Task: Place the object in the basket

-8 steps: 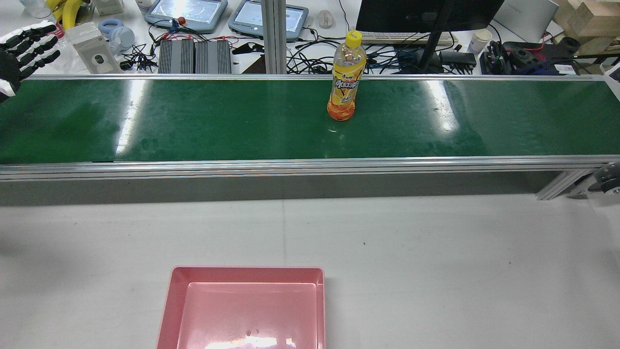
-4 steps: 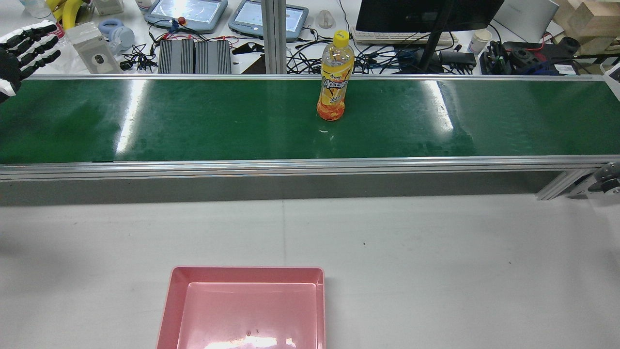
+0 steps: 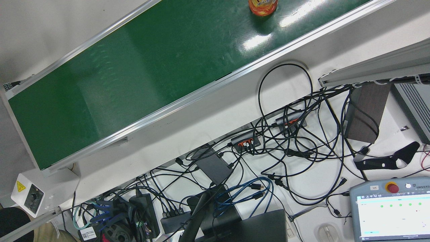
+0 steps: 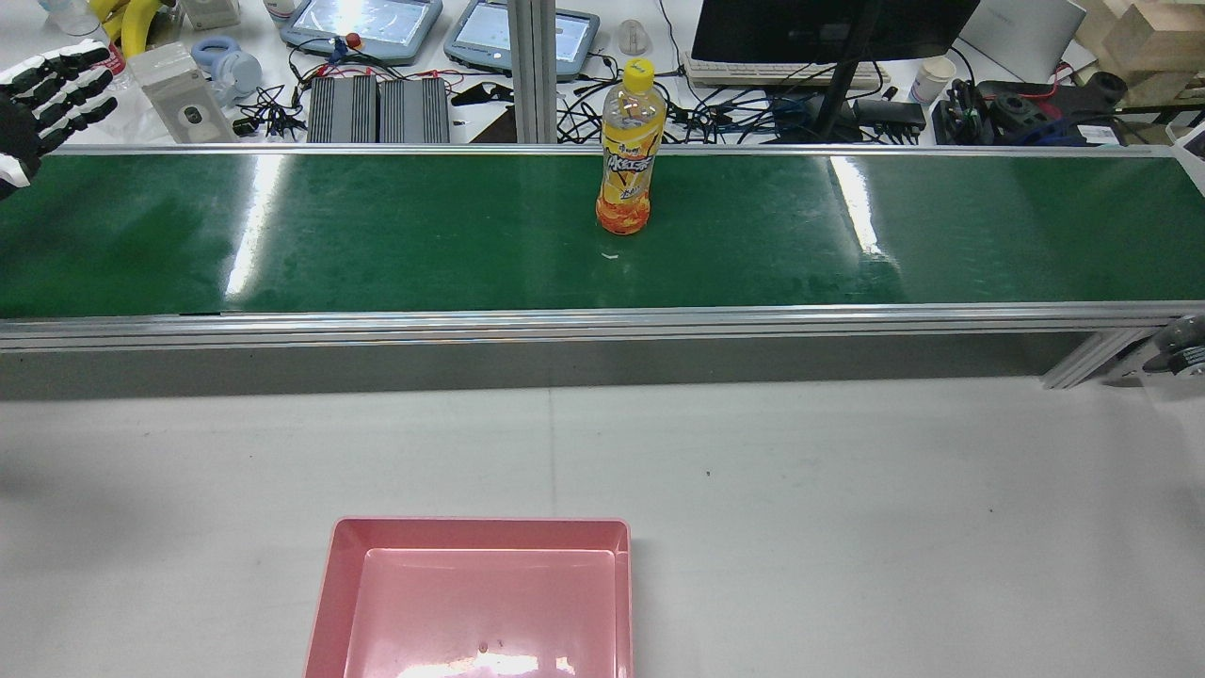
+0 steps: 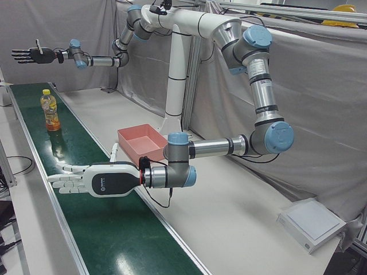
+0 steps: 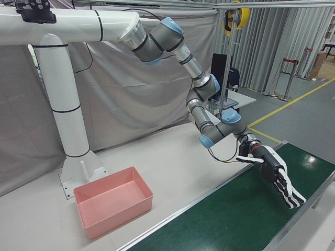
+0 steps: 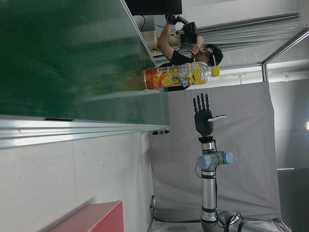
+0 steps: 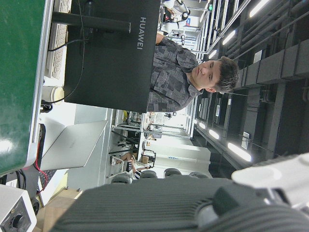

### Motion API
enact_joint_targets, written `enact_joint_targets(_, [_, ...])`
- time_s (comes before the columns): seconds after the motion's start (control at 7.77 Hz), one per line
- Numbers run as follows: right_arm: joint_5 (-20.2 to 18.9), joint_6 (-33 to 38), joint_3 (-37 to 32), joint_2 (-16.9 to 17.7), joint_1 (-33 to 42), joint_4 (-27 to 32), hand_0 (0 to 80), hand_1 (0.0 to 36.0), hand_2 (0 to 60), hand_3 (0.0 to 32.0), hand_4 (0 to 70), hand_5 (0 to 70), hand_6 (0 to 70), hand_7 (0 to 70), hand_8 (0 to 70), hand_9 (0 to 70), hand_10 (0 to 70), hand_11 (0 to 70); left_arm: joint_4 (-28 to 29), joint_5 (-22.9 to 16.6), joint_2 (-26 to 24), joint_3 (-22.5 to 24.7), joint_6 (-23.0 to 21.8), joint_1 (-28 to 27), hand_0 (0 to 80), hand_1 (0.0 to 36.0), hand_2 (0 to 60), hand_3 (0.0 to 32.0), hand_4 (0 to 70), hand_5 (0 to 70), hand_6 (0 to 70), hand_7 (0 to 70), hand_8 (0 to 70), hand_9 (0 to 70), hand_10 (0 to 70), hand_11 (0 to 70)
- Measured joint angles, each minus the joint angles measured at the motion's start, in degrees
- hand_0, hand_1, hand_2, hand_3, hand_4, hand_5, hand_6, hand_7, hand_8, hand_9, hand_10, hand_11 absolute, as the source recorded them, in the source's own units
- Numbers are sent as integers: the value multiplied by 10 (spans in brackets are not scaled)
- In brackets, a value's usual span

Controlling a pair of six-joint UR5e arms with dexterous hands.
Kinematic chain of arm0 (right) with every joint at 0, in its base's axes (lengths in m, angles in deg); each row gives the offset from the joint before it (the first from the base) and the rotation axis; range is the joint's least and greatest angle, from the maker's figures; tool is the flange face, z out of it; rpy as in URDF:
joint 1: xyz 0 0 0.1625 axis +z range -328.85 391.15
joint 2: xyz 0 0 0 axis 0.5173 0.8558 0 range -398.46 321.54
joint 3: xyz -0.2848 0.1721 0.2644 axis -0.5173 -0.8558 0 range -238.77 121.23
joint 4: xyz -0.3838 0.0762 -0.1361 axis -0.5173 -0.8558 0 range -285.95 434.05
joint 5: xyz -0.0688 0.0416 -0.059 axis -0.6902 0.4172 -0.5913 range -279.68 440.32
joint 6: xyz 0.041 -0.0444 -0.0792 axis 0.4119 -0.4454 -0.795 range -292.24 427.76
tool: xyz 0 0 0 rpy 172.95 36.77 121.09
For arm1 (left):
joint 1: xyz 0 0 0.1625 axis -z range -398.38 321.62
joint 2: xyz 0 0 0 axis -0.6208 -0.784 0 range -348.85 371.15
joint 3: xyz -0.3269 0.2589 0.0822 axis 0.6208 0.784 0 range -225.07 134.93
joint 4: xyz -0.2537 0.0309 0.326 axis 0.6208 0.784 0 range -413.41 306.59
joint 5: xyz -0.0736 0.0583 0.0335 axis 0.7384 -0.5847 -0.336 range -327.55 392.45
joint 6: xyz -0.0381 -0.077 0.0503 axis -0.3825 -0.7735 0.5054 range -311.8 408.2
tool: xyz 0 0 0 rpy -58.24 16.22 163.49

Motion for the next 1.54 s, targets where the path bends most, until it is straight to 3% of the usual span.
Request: enact_joint_targets(1.54, [0, 0, 0, 0, 0, 0, 0, 0, 0, 0, 0, 0, 0, 0, 0, 0, 0, 0, -3, 0, -1, 0, 0, -5, 556, 25, 0, 2, 107, 152, 0, 0, 33, 33, 41, 71])
